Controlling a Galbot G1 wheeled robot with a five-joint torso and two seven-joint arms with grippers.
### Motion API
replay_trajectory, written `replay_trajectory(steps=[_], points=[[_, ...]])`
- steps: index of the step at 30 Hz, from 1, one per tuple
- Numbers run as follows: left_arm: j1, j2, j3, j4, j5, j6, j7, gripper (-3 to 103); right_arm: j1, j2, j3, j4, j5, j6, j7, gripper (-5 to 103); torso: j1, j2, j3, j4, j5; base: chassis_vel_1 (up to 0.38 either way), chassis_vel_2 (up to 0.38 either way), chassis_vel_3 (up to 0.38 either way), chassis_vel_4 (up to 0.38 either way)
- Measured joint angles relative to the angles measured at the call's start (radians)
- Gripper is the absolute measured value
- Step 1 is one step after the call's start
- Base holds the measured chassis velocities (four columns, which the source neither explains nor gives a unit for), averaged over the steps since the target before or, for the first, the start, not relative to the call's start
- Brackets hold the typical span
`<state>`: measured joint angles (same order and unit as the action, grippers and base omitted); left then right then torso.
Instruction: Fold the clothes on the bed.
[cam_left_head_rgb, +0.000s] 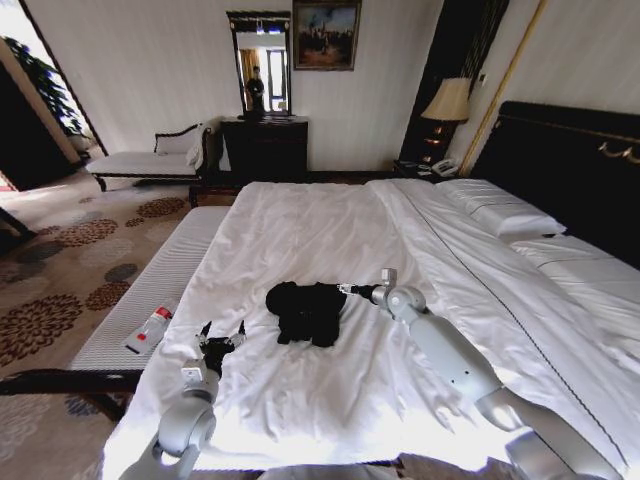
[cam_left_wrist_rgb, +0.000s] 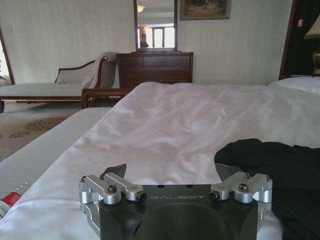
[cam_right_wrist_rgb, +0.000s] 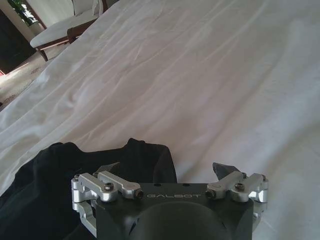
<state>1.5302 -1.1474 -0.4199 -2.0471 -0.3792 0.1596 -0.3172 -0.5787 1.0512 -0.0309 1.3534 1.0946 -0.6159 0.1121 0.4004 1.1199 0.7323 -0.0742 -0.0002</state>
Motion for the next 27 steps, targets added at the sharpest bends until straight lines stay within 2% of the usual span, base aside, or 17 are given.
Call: replay_trajectory(steps=[5,7,10,12,15,18,19,22,23,24,27], points=[[-0.009,0.006,-0.002,0.003,-0.007,0.003,-0.003,100,0.019,0.038,-0.012,-0.047,-0.008,-0.001,0.004,101,0.0,0.0,0.0,-0.0003,0.0,0.0,0.0,0.0,0.0],[-0.016,0.012,-0.002,0.008,-0.016,0.004,-0.004,100,0.025,0.065,-0.007,-0.071,-0.008,-0.002,0.009,96,0.0,0.0,0.0,-0.0001,0.0,0.0,0.0,0.0,0.0],[-0.023,0.014,-0.002,0.015,-0.031,0.006,-0.007,100,0.03,0.081,-0.005,-0.092,-0.008,-0.003,0.012,94,0.0,0.0,0.0,0.0002,0.0,0.0,0.0,0.0,0.0],[-0.031,0.017,-0.002,0.02,-0.061,0.011,-0.012,100,0.032,0.088,-0.005,-0.111,-0.008,-0.006,0.013,84,0.0,0.0,0.0,-0.0001,-0.0001,0.0,0.0,0.0,0.0],[-0.039,0.022,-0.003,0.025,-0.074,0.013,-0.014,100,0.033,0.089,-0.004,-0.119,-0.006,-0.006,0.013,78,0.0,0.0,0.0,-0.0001,0.0001,0.0,0.0,0.0,0.0],[-0.059,0.034,-0.002,0.035,-0.087,0.015,-0.015,100,0.033,0.09,-0.002,-0.121,-0.004,-0.006,0.013,62,0.0,0.0,0.0,-0.0001,0.0001,0.0,0.0,0.0,0.0],[-0.059,0.034,-0.002,0.035,-0.087,0.015,-0.015,100,0.033,0.09,-0.002,-0.121,-0.004,-0.006,0.013,62,0.0,0.0,0.0,-0.0001,0.0001,0.0,0.0,0.0,0.0],[-0.081,0.041,0.008,0.043,-0.099,0.019,-0.02,100,0.033,0.086,-0.003,-0.12,-0.004,-0.004,0.013,46,0.0,0.0,0.0,-0.0001,0.0,0.0,0.0,0.0,0.0],[-0.081,0.041,0.008,0.043,-0.099,0.019,-0.02,100,0.033,0.086,-0.003,-0.12,-0.004,-0.004,0.013,46,0.0,0.0,0.0,-0.0001,0.0,0.0,0.0,0.0,0.0],[-0.086,0.042,0.011,0.045,-0.103,0.021,-0.021,100,0.033,0.084,-0.004,-0.118,-0.004,-0.004,0.013,40,0.0,0.0,0.0,-0.0001,0.0,0.0,0.0,0.0,0.0],[-0.116,0.049,0.029,0.059,-0.149,0.033,-0.031,100,0.033,0.072,-0.01,-0.109,-0.001,-0.002,0.012,30,0.0,0.0,0.0,-0.0001,0.0002,0.0,0.0,0.0,0.0]])
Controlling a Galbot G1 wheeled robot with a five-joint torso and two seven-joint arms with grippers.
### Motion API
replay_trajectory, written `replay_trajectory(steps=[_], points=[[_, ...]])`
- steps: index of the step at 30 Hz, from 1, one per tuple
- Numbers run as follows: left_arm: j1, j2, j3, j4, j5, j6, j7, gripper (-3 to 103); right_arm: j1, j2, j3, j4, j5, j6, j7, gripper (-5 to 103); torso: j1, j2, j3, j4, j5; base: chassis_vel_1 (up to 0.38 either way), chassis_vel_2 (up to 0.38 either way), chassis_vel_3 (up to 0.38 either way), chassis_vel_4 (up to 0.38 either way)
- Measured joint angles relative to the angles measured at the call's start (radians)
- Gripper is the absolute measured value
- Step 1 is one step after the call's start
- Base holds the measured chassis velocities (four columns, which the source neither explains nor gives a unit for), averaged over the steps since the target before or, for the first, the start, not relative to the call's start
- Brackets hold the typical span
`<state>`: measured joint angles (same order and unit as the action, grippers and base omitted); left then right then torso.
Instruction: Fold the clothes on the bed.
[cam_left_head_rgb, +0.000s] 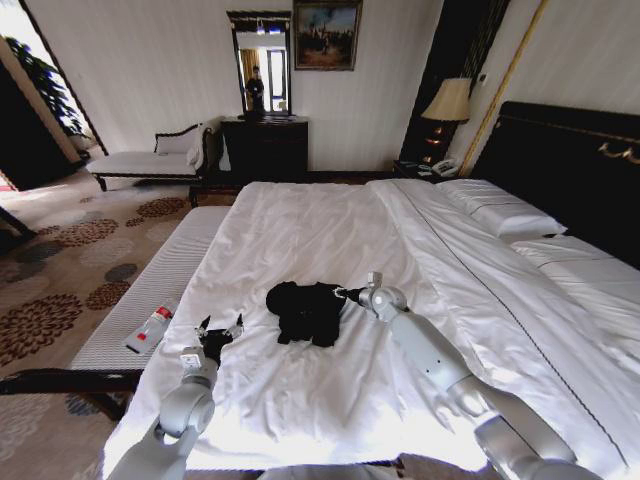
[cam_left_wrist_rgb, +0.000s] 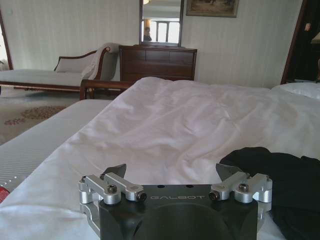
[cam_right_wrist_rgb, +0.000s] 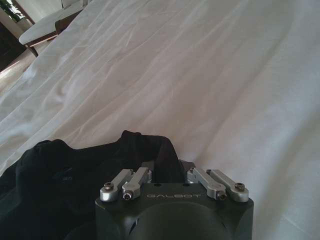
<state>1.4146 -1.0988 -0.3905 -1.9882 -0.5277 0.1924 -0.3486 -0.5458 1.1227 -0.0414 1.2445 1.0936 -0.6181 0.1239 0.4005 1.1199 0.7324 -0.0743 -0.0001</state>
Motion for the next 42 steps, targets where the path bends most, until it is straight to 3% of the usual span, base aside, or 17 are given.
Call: replay_trajectory(steps=[3,4,6,9,19,30,33,42], points=[[-0.036,0.005,0.018,0.019,-0.042,0.009,-0.01,100,0.0,-0.006,-0.003,0.001,0.001,0.001,-0.001,24,0.0,0.0,0.0,0.0,0.0,0.0,0.0,0.0,0.0],[-0.083,0.01,0.041,0.043,-0.082,0.018,-0.021,100,0.0,-0.009,-0.005,0.003,0.002,0.002,-0.001,14,0.0,0.0,0.0,0.0,-0.0001,0.0,0.0,0.0,0.0],[-0.112,0.012,0.055,0.057,-0.101,0.023,-0.026,100,0.001,-0.011,-0.006,0.005,0.003,0.002,-0.002,14,0.0,0.0,0.0,0.0,-0.0002,0.0,0.0,0.0,0.0],[-0.213,0.02,0.112,0.1,-0.17,0.046,-0.047,100,0.004,-0.016,-0.013,0.011,0.008,0.003,-0.002,2,0.0,0.0,0.0,-0.0001,-0.0001,0.0,0.0,0.0,0.0],[-0.42,0.008,0.254,0.27,-0.37,0.132,-0.135,100,0.005,-0.016,-0.019,0.016,0.002,0.007,-0.005,2,0.0,0.0,0.0,0.0002,0.0,0.0,0.0,0.0,0.0],[-0.57,-0.007,0.331,0.404,-0.405,0.127,-0.126,100,0.006,-0.014,-0.017,0.009,-0.002,0.013,-0.012,2,0.0,0.0,0.0,0.0,0.0,0.0,0.0,0.0,0.0],[-0.633,-0.037,0.357,0.452,-0.458,0.13,-0.132,100,0.007,-0.001,-0.018,0.008,-0.005,0.015,-0.012,2,0.0,0.0,0.0,0.0,0.0,0.0,0.0,0.0,0.0],[-0.696,-0.098,0.4,0.56,-0.451,0.151,-0.133,100,0.012,-0.007,-0.019,0.008,-0.002,0.016,-0.012,2,0.0,0.0,0.0,0.0,0.0,0.0,0.0,0.0,0.0]])
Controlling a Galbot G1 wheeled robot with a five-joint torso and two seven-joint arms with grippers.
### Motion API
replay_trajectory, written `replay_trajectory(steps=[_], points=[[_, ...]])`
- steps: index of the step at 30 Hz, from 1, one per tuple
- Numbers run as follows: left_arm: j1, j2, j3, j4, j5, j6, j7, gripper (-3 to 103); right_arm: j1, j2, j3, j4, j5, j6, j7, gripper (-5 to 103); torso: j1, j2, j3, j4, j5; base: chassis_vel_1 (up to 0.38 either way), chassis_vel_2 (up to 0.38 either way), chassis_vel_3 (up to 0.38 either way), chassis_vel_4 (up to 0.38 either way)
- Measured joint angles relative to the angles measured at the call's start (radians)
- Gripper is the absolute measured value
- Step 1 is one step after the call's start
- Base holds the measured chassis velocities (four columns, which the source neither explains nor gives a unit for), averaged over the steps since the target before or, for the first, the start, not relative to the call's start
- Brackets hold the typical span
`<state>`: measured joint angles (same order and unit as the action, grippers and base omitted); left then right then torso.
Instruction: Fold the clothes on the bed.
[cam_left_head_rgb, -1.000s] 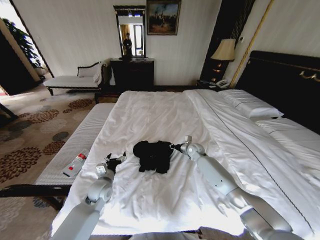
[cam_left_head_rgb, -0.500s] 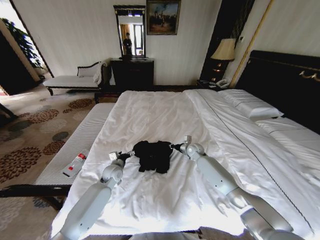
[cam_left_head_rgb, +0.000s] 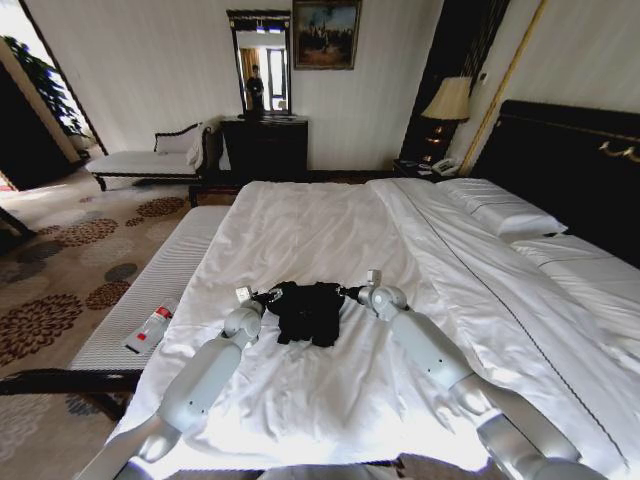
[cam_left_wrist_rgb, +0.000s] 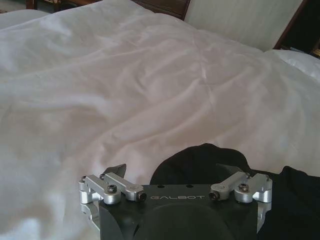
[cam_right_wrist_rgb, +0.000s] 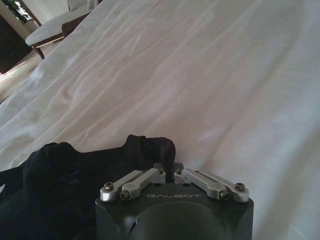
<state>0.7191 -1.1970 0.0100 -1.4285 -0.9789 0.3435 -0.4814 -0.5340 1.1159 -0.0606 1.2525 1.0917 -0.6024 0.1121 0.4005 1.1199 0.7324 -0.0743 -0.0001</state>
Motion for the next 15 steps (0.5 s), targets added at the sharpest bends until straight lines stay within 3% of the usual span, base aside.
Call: replay_trajectory(steps=[8,11,14,15], points=[[-0.015,-0.054,0.0,0.055,-0.005,0.011,-0.012,102,-0.014,0.001,0.0,0.002,-0.008,0.004,0.001,2,0.0,0.0,0.0,0.0,0.0001,0.0,0.0,0.0,0.0],[-0.016,-0.07,0.0,0.068,-0.003,0.017,-0.017,97,-0.019,-0.003,-0.004,0.006,-0.013,0.006,0.001,2,0.0,0.0,0.0,0.0,0.0001,0.0,0.0,0.0,0.0],[-0.015,-0.075,0.001,0.071,0.011,0.017,-0.019,82,-0.025,-0.01,-0.006,0.013,-0.017,0.008,0.001,2,0.0,0.0,0.0,0.0,0.0001,0.0,0.0,0.0,0.0],[-0.015,-0.075,0.001,0.071,0.011,0.017,-0.019,82,-0.025,-0.01,-0.006,0.013,-0.017,0.008,0.001,2,0.0,0.0,0.0,0.0,0.0001,0.0,0.0,0.0,0.0]])
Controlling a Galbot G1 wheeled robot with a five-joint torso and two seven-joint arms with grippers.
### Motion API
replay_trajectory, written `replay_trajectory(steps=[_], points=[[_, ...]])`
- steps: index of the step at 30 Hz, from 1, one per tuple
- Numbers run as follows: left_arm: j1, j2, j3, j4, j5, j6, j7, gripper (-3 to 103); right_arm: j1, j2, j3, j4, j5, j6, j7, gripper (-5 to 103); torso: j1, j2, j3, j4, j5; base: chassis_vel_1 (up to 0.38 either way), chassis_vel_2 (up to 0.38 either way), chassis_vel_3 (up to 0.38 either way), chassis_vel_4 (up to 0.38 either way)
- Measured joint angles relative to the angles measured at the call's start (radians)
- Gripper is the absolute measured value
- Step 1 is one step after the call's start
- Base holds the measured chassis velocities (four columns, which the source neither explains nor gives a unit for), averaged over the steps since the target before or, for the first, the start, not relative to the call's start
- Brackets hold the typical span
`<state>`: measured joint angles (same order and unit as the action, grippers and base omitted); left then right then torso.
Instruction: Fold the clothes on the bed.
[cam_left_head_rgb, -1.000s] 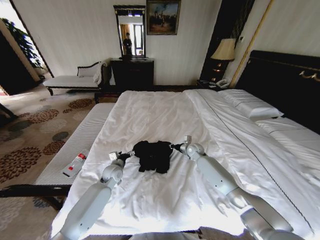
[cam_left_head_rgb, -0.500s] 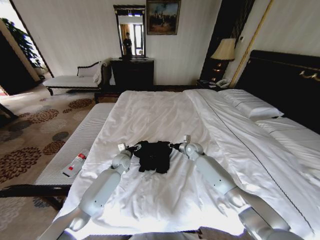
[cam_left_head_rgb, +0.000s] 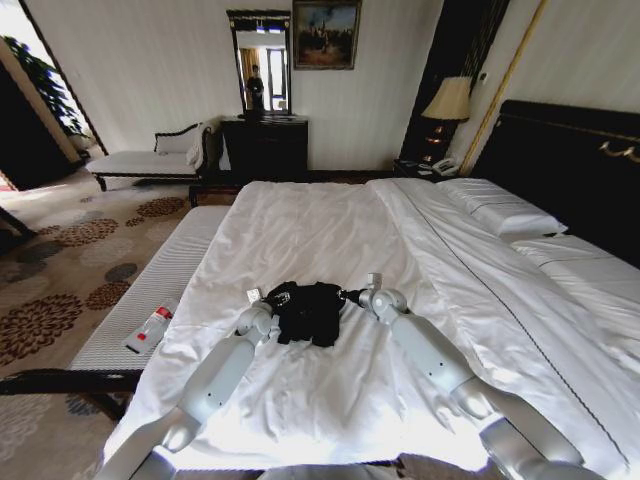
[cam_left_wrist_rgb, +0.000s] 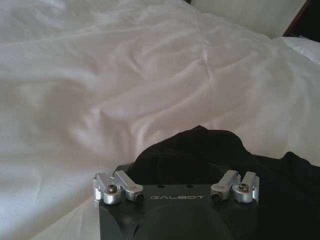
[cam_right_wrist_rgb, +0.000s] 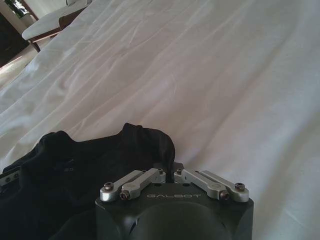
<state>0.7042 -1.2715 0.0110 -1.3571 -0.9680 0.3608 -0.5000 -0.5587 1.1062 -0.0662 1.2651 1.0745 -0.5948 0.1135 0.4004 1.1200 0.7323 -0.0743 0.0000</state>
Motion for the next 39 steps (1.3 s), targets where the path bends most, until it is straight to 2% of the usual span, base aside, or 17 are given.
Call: replay_trajectory(steps=[1,2,5,7,10,13,16,17,19,20,21,22,32,39], points=[[0.0,0.0,0.0,-0.001,0.002,0.0,0.0,82,0.0,-0.002,0.0,0.0,0.0,0.0,0.0,2,0.0,0.0,0.0,0.0,0.0,0.0,0.0,0.0,0.0],[0.001,0.002,0.002,-0.004,0.006,-0.002,0.0,71,0.0,-0.004,0.0,0.0,-0.001,0.001,0.0,2,0.0,0.0,0.0,0.0,-0.0001,0.0,0.0,0.0,0.0],[0.001,0.005,0.002,-0.008,0.008,-0.004,-0.001,66,0.001,-0.005,0.0,-0.002,-0.002,0.002,-0.001,2,0.0,0.0,0.0,0.0,0.0,0.0,0.0,0.0,0.0],[0.001,0.008,0.004,-0.011,0.008,-0.007,-0.003,55,0.003,-0.004,0.0,-0.002,-0.002,0.002,-0.001,2,0.0,0.0,0.0,0.0,-0.0001,0.0,0.0,0.0,0.0],[0.0,0.011,0.006,-0.011,0.008,-0.009,-0.003,49,0.003,-0.004,-0.001,-0.002,-0.002,0.002,-0.001,2,0.0,0.0,0.0,0.0,-0.0001,0.0,0.0,0.0,0.0],[-0.001,0.014,0.01,-0.016,0.007,-0.009,-0.003,33,0.003,-0.006,-0.001,0.0,-0.002,0.002,-0.001,2,0.0,0.0,0.0,0.0,-0.0001,0.0,0.0,0.0,0.0],[-0.001,0.014,0.01,-0.018,0.007,-0.01,-0.003,28,0.002,-0.008,-0.001,0.001,-0.002,0.002,-0.001,2,0.0,0.0,0.0,0.0,-0.0001,0.0,0.0,0.0,0.0],[0.0,0.014,0.01,-0.023,0.007,-0.01,-0.003,17,0.001,-0.011,-0.002,0.004,-0.002,0.003,-0.001,2,0.0,0.0,0.0,0.0,-0.0001,0.0,0.0,0.0,0.0],[0.001,0.015,0.011,-0.025,0.007,-0.011,-0.003,17,0.0,-0.013,-0.003,0.005,-0.002,0.002,0.0,2,0.0,0.0,0.0,-0.0001,-0.0001,0.0,0.0,0.0,0.0],[0.001,0.016,0.012,-0.027,0.008,-0.012,-0.004,11,0.0,-0.014,-0.003,0.007,-0.002,0.003,0.0,2,0.0,0.0,0.0,0.0,-0.0001,0.0,0.0,0.0,0.0],[0.001,0.016,0.013,-0.027,0.008,-0.012,-0.004,11,-0.001,-0.015,-0.004,0.008,-0.002,0.002,0.0,2,0.0,0.0,0.0,0.0,-0.0001,0.0,0.0,0.0,0.0],[0.001,0.018,0.014,-0.031,0.008,-0.013,-0.005,3,-0.001,-0.017,-0.004,0.011,-0.002,0.003,0.0,2,0.0,0.0,0.0,0.0,-0.0002,0.0,0.0,0.0,0.0],[-0.003,0.046,0.02,-0.068,0.005,-0.014,-0.013,3,-0.002,-0.032,-0.005,0.036,0.011,0.002,0.009,2,0.0,0.0,0.0,0.0,-0.0001,0.0,0.0,0.0,0.0],[-0.006,0.09,0.022,-0.145,-0.017,-0.013,-0.033,3,0.0,-0.068,-0.003,0.099,0.042,0.002,0.033,2,0.0,0.0,0.0,0.0,-0.0001,0.0,0.0,0.0,0.0]])
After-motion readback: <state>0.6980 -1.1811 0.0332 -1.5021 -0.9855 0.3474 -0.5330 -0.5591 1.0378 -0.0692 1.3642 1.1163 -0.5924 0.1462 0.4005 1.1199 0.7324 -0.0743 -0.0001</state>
